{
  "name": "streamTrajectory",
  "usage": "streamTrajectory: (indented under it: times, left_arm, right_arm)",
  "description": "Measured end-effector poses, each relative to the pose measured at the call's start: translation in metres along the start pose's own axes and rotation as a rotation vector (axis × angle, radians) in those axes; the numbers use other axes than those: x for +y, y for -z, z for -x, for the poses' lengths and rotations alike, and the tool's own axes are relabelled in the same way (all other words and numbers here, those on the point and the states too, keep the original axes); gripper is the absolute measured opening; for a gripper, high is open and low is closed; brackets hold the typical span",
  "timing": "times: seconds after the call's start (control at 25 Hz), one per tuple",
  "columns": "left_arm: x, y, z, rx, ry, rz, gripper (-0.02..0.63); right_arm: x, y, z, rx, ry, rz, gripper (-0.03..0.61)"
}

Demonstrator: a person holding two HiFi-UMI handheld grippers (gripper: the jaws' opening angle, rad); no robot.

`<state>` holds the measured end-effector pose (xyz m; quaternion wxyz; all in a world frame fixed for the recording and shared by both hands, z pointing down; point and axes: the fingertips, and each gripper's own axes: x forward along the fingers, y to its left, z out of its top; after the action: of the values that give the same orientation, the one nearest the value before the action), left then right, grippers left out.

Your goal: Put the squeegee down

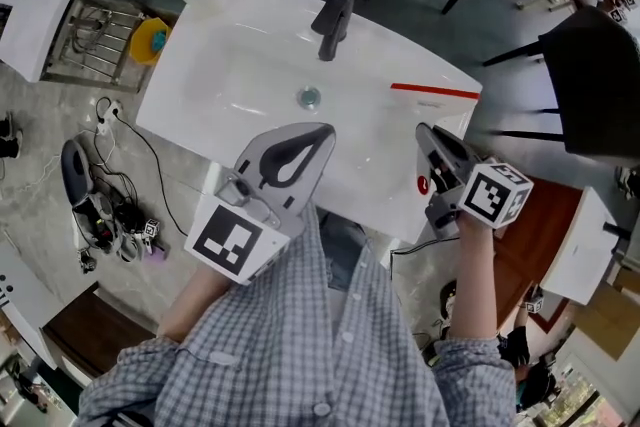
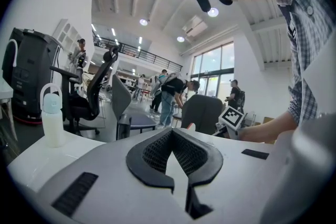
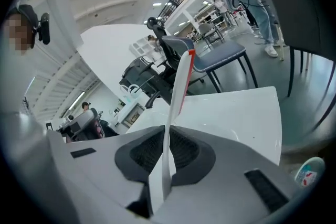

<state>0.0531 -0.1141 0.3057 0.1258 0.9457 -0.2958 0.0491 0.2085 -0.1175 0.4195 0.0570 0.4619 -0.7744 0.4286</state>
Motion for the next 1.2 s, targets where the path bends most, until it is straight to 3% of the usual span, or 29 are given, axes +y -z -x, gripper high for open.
streamTrajectory:
  times: [0.64,1.2]
  left_arm:
    - [-0.001,0.006,-0.008,0.01,-0.075,0.019,0.002]
    - [-0.006,0.014,-0.011,0.021,-0.109,0.02,0.002]
  right_arm:
    - [-0.044,0.011,-0.02,0.342,-0.093,0.119,0.028]
    - [-0.083,0.011,-0.026,0.553,-0.083,0.184,0.028]
